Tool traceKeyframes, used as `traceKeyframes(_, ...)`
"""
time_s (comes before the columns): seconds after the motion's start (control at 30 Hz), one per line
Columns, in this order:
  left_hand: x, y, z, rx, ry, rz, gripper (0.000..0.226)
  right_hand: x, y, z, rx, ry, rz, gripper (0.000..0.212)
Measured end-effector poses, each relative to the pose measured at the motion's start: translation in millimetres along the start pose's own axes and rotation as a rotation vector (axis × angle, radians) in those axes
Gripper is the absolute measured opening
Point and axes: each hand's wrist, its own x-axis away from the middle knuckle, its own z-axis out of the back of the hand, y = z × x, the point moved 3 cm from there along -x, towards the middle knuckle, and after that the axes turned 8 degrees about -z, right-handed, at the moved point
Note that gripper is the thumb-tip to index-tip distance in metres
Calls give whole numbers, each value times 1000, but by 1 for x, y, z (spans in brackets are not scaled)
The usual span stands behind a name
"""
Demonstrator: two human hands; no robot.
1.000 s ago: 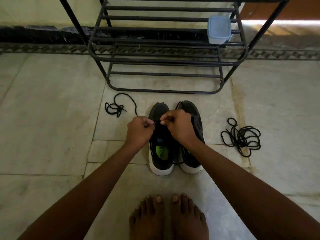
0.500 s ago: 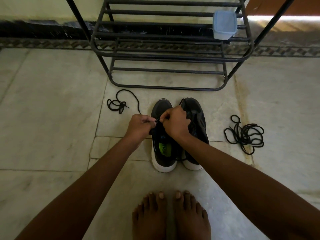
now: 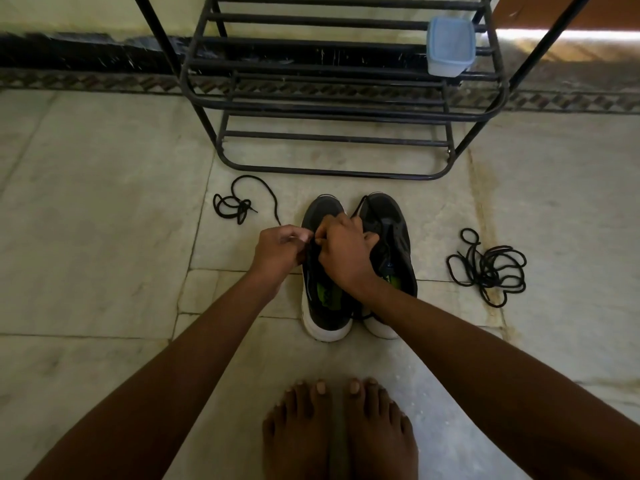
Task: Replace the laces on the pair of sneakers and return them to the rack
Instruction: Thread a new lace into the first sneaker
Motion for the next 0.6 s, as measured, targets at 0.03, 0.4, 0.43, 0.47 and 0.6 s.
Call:
traceKeyframes(0.03,1,0,1,12,-19,-19,19,0,-1,0,-1,-5,14,21)
traceKeyframes(0.4,-5,2,-5,-78,-8,-73,17,5,3,12,-57,113,76,29)
traceKeyframes(0.43,-5,6,-7,-83,9,-56,19,11,2,13,0,164,99,24)
traceKeyframes(0.47,-7,9,-7,-60,34,-27,21,16,2,14,53,230,119,19)
traceKeyframes(0.6,-11,20,3,158,83,78,18,34,1,6,32,141,140,10)
